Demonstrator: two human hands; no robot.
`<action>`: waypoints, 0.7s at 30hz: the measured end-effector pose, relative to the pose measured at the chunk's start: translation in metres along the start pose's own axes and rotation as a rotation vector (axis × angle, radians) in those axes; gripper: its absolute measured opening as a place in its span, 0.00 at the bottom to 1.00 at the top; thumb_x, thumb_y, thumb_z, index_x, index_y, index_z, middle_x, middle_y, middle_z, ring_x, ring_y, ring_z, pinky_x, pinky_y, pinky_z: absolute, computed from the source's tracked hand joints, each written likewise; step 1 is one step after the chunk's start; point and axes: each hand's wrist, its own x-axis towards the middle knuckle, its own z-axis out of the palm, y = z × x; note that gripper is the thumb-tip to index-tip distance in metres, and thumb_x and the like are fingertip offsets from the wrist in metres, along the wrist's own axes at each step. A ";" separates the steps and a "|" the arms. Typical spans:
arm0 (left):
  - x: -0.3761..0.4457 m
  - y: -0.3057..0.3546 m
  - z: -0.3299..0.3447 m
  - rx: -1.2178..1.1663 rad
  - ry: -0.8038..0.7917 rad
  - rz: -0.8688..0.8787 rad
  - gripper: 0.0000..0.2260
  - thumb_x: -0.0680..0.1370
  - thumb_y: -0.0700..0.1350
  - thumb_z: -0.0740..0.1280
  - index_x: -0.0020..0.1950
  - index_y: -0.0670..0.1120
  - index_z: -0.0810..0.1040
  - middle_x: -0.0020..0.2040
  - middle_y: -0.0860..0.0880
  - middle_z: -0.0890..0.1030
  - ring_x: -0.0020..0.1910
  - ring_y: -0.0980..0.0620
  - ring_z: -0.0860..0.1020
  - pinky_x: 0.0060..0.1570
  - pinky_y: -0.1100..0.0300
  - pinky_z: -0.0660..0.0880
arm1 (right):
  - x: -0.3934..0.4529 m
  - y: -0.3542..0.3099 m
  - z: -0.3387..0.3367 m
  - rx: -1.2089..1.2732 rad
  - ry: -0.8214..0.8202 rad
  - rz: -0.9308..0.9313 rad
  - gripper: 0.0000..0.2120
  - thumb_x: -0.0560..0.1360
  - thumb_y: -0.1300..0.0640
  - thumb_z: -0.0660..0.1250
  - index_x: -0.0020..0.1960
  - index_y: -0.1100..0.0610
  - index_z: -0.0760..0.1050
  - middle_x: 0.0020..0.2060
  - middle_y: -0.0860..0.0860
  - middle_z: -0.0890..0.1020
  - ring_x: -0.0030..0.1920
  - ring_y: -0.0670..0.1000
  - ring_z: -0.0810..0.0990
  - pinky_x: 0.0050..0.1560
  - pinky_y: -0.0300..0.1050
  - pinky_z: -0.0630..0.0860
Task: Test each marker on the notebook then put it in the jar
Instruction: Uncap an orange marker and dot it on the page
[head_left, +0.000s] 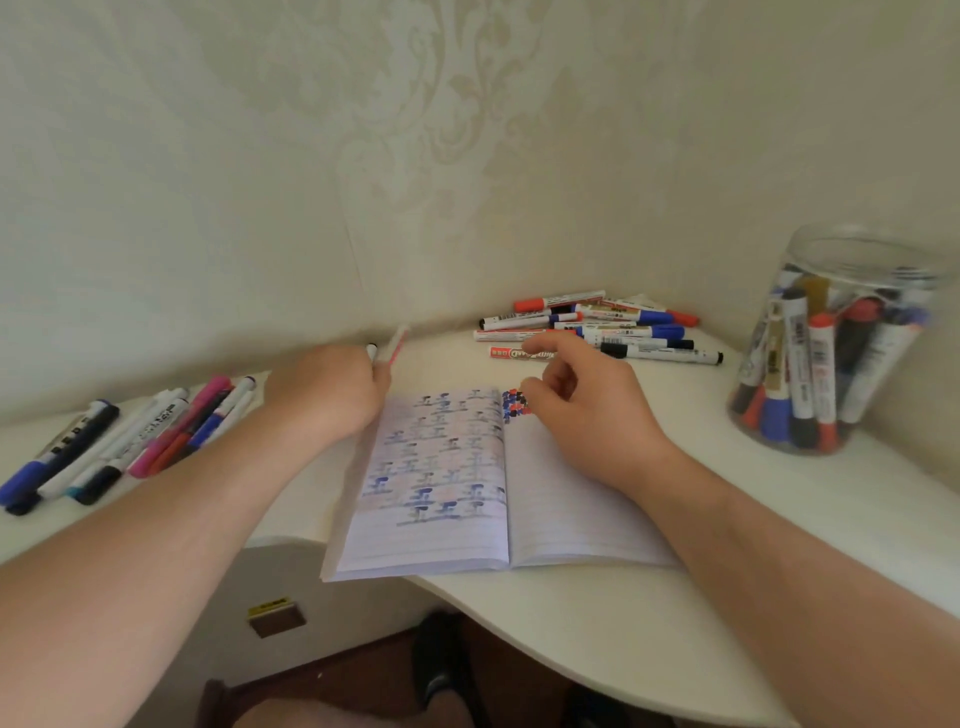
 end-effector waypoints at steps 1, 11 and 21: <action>-0.002 0.007 -0.003 -0.082 0.078 0.037 0.18 0.85 0.57 0.53 0.43 0.47 0.72 0.45 0.41 0.83 0.42 0.39 0.79 0.46 0.49 0.78 | 0.001 -0.001 -0.001 0.037 0.013 0.024 0.10 0.79 0.56 0.71 0.56 0.43 0.80 0.32 0.45 0.77 0.35 0.42 0.74 0.45 0.42 0.75; -0.043 0.095 -0.009 -0.622 -0.052 0.787 0.06 0.86 0.54 0.57 0.60 0.63 0.71 0.54 0.64 0.81 0.52 0.60 0.79 0.51 0.58 0.75 | -0.001 -0.006 -0.005 0.625 -0.196 0.111 0.19 0.81 0.43 0.67 0.65 0.54 0.79 0.29 0.45 0.76 0.28 0.43 0.71 0.29 0.35 0.67; -0.041 0.090 0.022 -0.725 -0.031 0.526 0.21 0.77 0.68 0.62 0.68 0.67 0.64 0.39 0.56 0.80 0.36 0.60 0.75 0.43 0.51 0.77 | 0.004 -0.005 -0.007 0.613 -0.208 0.328 0.19 0.85 0.42 0.59 0.59 0.54 0.82 0.33 0.51 0.77 0.31 0.48 0.72 0.28 0.40 0.66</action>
